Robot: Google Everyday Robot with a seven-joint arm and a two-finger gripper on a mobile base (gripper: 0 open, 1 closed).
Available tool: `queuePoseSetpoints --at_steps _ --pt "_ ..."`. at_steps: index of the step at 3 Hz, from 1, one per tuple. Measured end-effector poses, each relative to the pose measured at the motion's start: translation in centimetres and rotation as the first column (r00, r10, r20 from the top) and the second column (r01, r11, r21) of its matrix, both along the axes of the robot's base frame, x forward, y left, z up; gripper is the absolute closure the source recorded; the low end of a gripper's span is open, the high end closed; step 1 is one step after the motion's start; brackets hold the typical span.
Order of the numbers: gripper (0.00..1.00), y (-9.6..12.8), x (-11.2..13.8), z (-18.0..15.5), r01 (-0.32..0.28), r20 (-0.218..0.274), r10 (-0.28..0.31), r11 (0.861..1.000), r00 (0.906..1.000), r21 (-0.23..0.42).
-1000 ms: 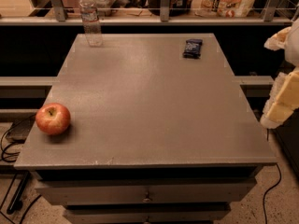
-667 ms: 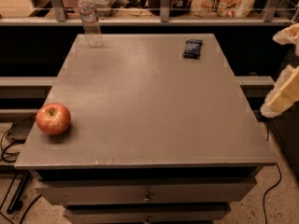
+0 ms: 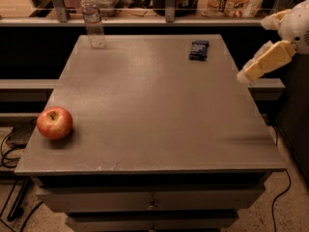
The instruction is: Move rxbar blueberry near apple
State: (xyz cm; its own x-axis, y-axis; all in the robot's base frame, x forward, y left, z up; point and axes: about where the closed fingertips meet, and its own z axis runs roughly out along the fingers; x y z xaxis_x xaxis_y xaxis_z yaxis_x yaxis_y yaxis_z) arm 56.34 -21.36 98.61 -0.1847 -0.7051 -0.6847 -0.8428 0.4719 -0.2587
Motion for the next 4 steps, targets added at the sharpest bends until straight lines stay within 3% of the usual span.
queuePoseSetpoints --at_steps 1,3,4 --pt "0.00 0.1 0.1 0.0 -0.001 -0.002 0.001 1.000 1.0000 0.001" --pt "0.00 2.8 6.5 -2.3 0.024 -0.020 -0.022 0.989 0.9996 0.146" --pt "0.00 3.5 10.3 -3.6 0.055 -0.013 -0.053 0.982 0.9985 0.179"
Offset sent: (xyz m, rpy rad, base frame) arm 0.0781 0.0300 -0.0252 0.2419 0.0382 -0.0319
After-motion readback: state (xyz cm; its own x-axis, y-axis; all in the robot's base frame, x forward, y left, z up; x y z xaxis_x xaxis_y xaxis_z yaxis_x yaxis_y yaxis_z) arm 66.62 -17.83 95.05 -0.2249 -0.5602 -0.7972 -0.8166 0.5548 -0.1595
